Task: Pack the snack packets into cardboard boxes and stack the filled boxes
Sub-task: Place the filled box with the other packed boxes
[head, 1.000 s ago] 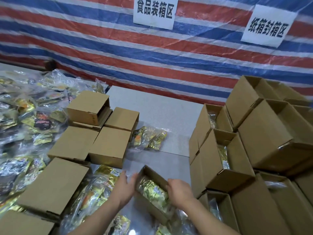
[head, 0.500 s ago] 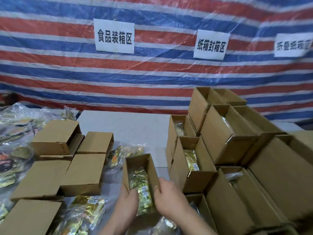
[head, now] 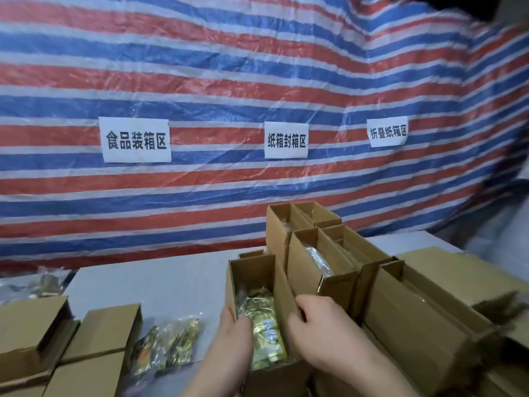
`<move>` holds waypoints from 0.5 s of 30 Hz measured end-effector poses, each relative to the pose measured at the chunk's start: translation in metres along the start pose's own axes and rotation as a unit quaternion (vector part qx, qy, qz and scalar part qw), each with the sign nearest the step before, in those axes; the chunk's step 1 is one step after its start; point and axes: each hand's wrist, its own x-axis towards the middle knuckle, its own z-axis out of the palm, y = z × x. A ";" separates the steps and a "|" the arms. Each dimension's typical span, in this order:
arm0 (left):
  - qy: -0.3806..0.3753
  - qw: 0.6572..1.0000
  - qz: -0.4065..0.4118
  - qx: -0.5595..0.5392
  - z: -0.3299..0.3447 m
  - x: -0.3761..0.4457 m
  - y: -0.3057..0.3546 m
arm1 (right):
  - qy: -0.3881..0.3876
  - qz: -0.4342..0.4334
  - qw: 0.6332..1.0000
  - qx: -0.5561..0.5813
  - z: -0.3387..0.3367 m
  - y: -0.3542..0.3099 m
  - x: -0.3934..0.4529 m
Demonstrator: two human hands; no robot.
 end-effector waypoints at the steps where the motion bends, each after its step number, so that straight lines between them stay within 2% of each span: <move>1: -0.013 1.000 0.010 0.006 0.005 -0.002 0.009 | 0.017 0.003 1.000 -0.005 -0.011 0.004 -0.003; 4: -0.042 0.999 0.008 -0.004 0.025 -0.008 0.034 | 0.060 0.016 0.998 -0.028 -0.038 0.018 -0.009; 9: -0.108 0.992 -0.006 -0.063 0.059 -0.020 0.062 | 0.090 0.040 0.993 -0.060 -0.067 0.043 -0.015; 15: -0.131 0.988 0.020 -0.076 0.086 -0.037 0.074 | 0.110 0.053 0.989 -0.084 -0.090 0.070 -0.023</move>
